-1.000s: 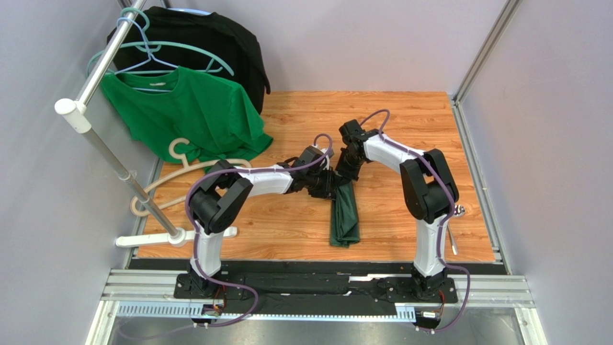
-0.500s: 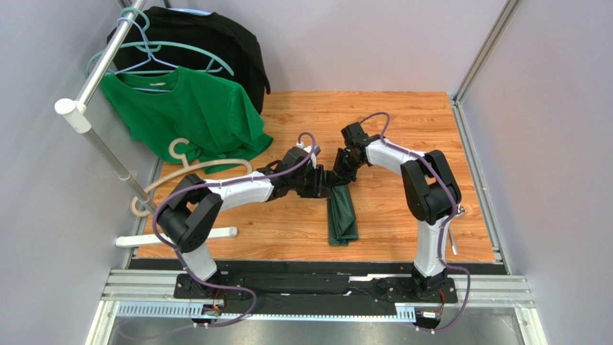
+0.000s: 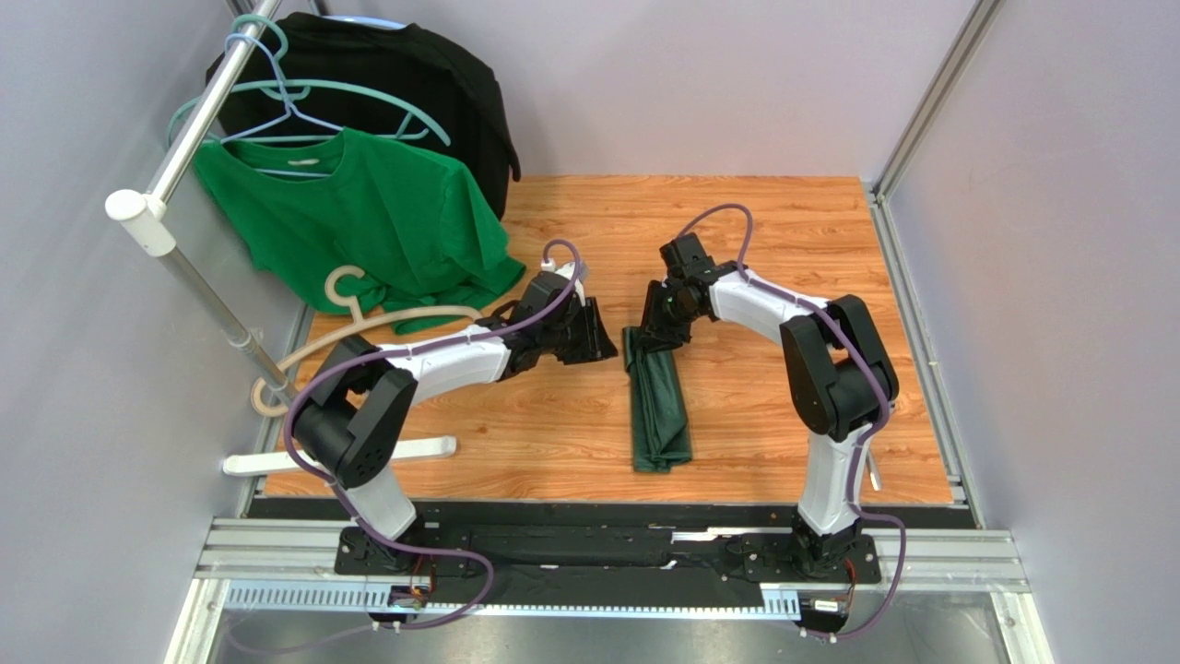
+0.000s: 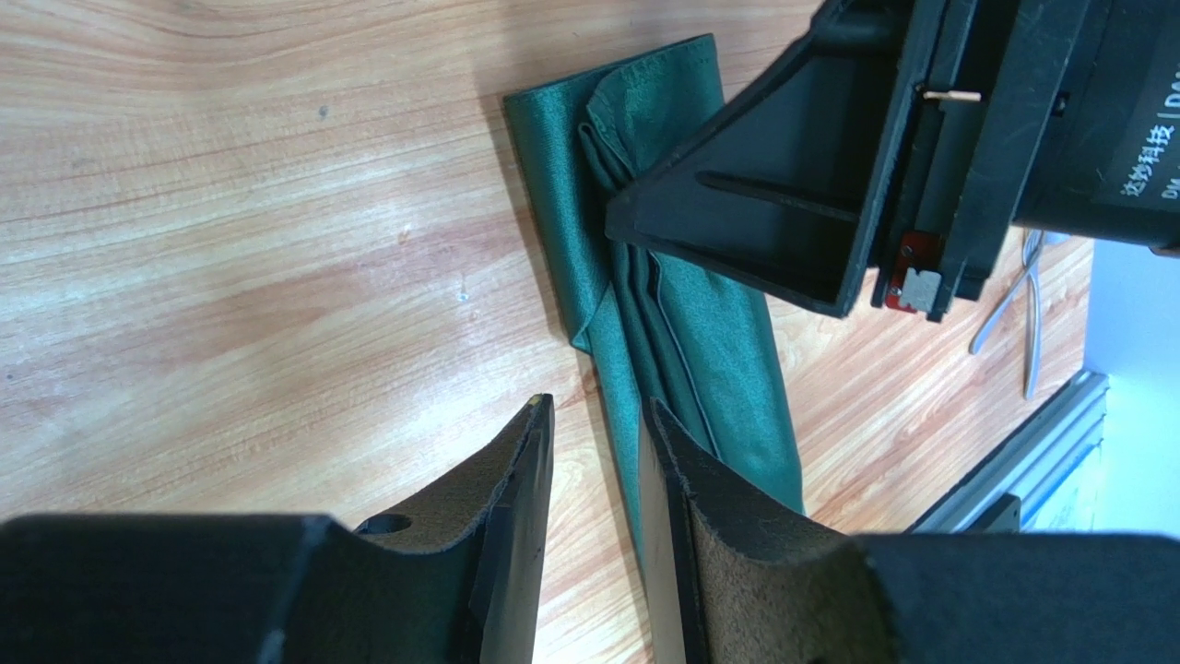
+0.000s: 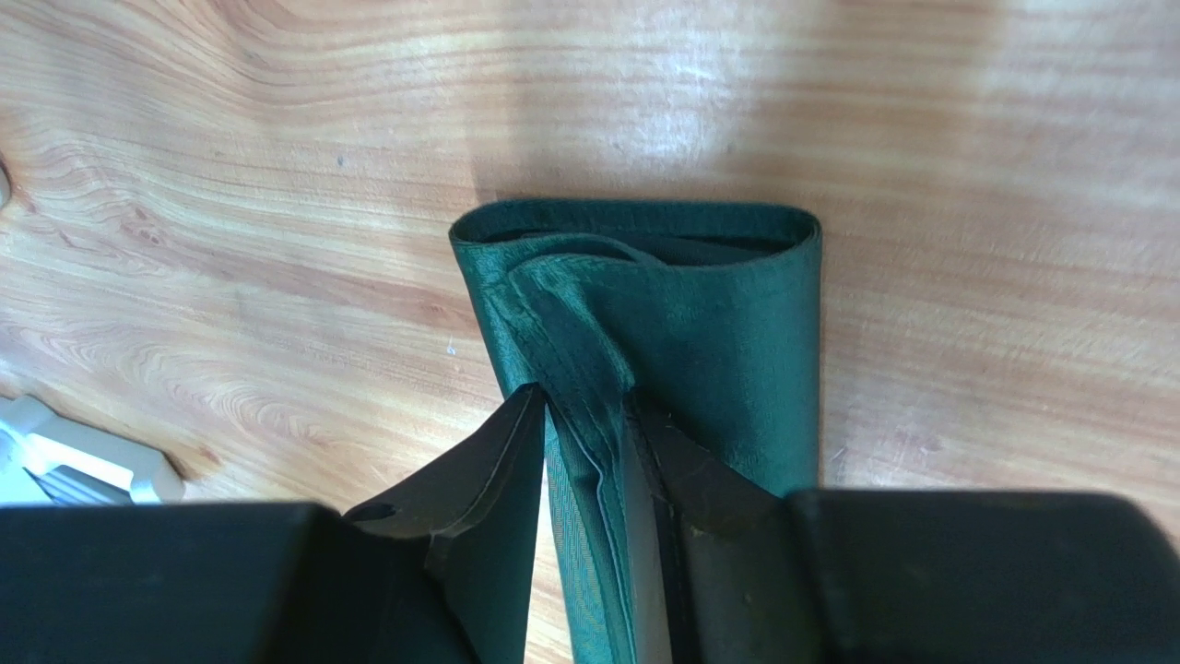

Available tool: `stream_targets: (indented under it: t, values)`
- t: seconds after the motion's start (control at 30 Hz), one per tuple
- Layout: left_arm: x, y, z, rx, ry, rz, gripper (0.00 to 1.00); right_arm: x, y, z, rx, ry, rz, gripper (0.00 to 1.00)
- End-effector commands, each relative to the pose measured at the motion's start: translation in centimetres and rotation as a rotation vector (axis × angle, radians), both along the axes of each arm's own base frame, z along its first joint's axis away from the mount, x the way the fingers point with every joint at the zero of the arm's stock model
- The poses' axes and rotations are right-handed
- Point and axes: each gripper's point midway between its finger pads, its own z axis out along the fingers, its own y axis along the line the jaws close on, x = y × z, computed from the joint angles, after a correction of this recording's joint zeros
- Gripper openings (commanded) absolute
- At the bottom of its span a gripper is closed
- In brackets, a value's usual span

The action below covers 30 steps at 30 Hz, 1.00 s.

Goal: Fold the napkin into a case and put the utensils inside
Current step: Pick up the top corner of the smaller rectangle folded napkin.

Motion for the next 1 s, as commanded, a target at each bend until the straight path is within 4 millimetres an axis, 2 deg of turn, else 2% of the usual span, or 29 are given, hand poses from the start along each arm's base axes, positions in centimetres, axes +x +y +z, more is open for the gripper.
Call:
stream_targets:
  t: [0.0,0.17,0.37,0.43,0.5,0.63,0.67,0.77,0.9,0.97]
  values:
    - [0.4,-0.5,1.4,-0.040,-0.038,-0.005,0.37,2.0,0.3,1.4,-0.003,-0.116,0.031,0.30]
    - [0.2,-0.5,1.2,-0.035,-0.038,-0.014,0.36,2.1,0.9,1.3,-0.030,-0.132,0.059,0.33]
    - [0.5,-0.3,0.8,-0.008,-0.022,0.000,0.36,1.8,1.0,-0.5,-0.098,-0.115,0.064,0.32]
    - [0.7,-0.4,0.9,-0.008,-0.022,0.002,0.37,1.6,1.1,-1.4,-0.111,-0.098,0.071,0.25]
    - [0.9,-0.4,1.0,-0.002,-0.020,0.003,0.37,1.6,0.7,-1.5,-0.131,-0.101,0.067,0.14]
    - [1.3,-0.6,0.9,0.034,-0.027,-0.029,0.37,1.9,0.2,0.5,-0.145,-0.157,0.072,0.11]
    - [1.5,-0.6,0.9,0.037,-0.032,-0.031,0.32,1.9,0.1,0.9,-0.146,-0.166,0.081,0.10]
    - [2.1,-1.1,0.9,0.048,-0.061,-0.062,0.26,1.7,0.2,1.8,-0.138,-0.167,0.096,0.00]
    - [3.2,-1.9,1.0,0.079,-0.102,-0.099,0.24,0.8,0.3,2.5,-0.125,-0.150,0.124,0.00]
    - [3.6,-1.9,0.7,0.095,-0.137,-0.113,0.16,0.6,0.2,2.8,-0.117,-0.144,0.128,0.00]
